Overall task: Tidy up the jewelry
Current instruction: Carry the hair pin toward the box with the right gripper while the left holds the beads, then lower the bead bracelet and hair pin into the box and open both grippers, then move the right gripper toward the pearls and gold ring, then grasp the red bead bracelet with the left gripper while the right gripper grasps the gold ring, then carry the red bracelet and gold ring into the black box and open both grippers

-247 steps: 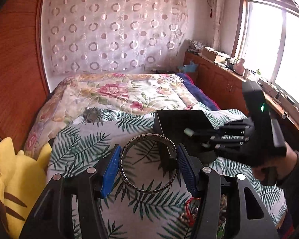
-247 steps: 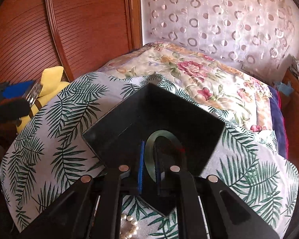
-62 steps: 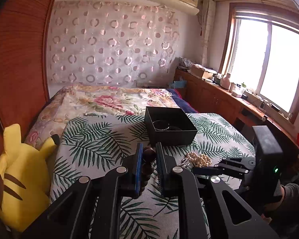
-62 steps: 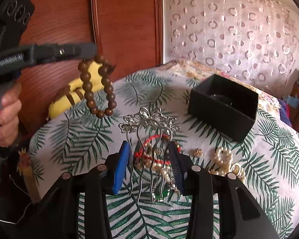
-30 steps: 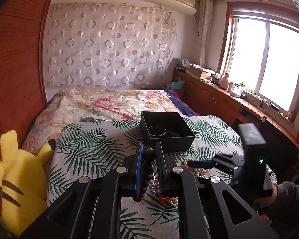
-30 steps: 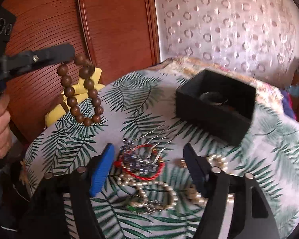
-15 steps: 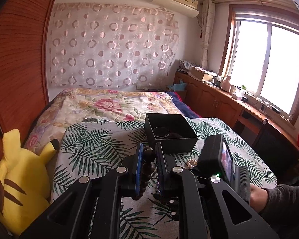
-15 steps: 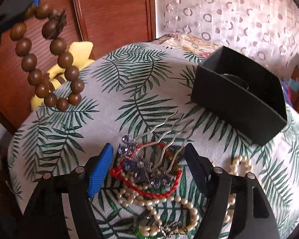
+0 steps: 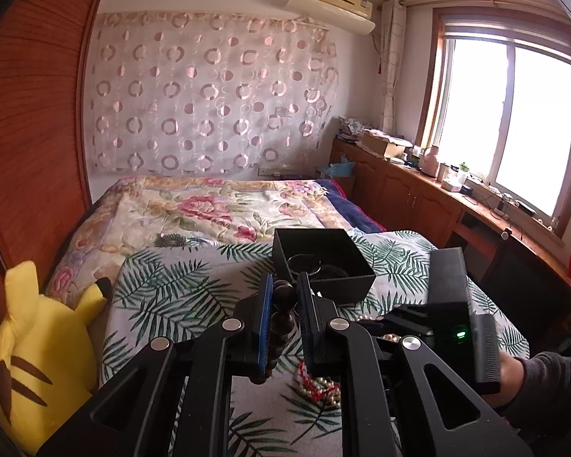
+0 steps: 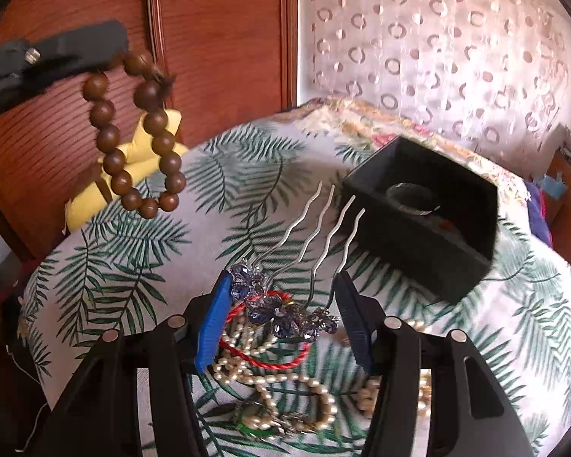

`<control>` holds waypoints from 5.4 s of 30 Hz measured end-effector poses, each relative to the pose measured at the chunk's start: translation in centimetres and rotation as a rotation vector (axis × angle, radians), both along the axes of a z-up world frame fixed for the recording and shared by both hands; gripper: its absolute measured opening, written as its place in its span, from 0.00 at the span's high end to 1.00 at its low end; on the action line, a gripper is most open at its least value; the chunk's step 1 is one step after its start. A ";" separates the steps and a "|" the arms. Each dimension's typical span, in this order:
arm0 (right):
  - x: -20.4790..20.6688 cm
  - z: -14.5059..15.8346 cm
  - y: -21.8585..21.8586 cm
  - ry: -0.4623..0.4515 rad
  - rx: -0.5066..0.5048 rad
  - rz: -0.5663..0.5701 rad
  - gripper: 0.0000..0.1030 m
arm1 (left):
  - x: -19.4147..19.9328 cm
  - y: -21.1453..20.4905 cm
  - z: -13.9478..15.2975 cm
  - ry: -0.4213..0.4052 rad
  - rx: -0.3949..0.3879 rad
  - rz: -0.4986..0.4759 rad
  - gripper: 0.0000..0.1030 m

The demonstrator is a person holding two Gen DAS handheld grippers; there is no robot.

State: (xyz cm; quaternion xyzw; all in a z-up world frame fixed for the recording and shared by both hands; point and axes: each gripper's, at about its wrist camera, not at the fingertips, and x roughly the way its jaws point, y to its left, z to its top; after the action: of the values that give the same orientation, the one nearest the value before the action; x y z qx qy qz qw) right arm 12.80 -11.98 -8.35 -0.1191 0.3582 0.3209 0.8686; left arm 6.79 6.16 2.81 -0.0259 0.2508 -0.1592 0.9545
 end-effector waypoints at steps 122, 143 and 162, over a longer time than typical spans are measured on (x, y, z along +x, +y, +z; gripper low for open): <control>-0.7 0.5 -13.1 0.016 -0.008 -0.059 0.79 | 5.6 -3.4 -12.5 0.385 0.089 -0.081 0.73; -1.6 1.0 -12.4 0.004 0.015 -0.030 0.79 | 8.7 -7.4 -12.3 0.402 0.240 -0.160 0.98; 5.7 5.7 -10.4 -0.079 0.098 -0.073 0.79 | 10.7 -8.3 -2.4 0.156 0.114 -0.097 0.98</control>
State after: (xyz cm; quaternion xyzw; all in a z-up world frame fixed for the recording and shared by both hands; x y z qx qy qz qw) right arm 18.50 -22.36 -2.61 -0.0761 0.3116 0.3010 0.8981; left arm 17.53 -2.15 0.41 0.0283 0.3341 -0.1881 0.9231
